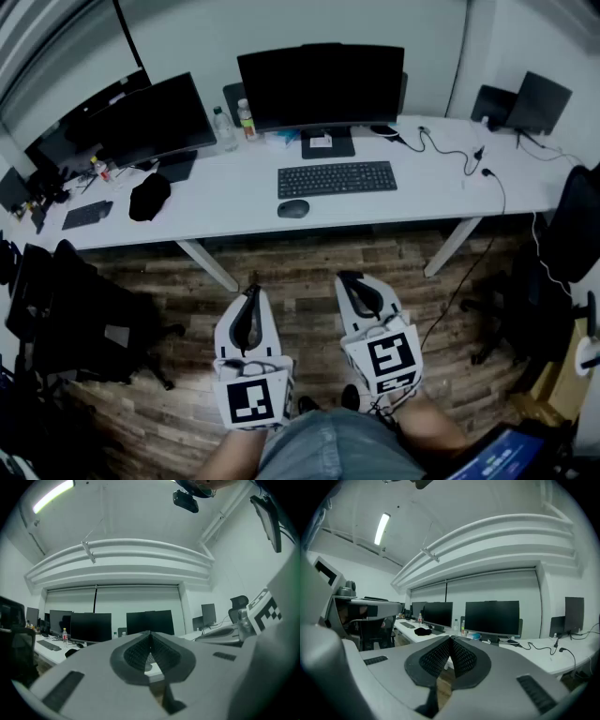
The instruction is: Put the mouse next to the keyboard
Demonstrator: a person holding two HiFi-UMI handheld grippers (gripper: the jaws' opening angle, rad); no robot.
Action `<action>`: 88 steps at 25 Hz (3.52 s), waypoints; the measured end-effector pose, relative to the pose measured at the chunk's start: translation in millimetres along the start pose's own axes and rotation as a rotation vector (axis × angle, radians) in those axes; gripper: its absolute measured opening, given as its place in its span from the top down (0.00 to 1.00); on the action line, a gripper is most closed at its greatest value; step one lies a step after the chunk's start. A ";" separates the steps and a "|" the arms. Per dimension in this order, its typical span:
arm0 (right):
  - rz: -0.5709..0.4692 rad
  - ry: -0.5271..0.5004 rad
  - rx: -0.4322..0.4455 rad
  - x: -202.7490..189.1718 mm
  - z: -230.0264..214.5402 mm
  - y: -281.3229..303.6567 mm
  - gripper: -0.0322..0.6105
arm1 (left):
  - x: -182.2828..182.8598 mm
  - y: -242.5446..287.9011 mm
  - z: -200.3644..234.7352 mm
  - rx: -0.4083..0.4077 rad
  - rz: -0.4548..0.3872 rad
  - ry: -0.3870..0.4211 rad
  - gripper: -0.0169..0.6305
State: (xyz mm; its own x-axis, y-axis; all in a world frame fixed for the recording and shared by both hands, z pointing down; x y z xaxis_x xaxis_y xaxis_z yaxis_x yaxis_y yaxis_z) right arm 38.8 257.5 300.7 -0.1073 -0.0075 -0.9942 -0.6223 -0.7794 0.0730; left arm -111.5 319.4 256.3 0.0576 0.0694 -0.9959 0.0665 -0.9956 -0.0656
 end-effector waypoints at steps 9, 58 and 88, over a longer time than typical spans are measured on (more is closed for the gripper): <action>-0.010 0.032 0.011 -7.3 -13.1 -14.2 0.93 | -3.5 -0.3 -23.4 -0.012 0.022 -0.004 0.97; 0.000 -0.068 0.016 13.8 -50.7 268.8 0.80 | -48.8 249.6 141.4 -0.083 0.016 -0.068 0.97; 0.244 -0.066 0.349 -71.5 -90.5 358.4 0.60 | -128.7 343.1 142.3 0.025 0.256 -0.122 0.97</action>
State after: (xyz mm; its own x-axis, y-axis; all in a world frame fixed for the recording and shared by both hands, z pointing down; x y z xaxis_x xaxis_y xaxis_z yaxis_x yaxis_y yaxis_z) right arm -106.4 -78.0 390.8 -0.3261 -0.1165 -0.9381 -0.7961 -0.5013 0.3390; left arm -237.8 -40.0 353.2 -0.0515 -0.1909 -0.9803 0.0411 -0.9811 0.1889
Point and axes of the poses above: the fingertips, and each gripper's own axes: y forward along the fingers, z to its left, x out of its top, the point moved 5 cm from there along -y, backward along the fingers, and after that the axes turned 1 degree about -z, right-handed, at the moved point
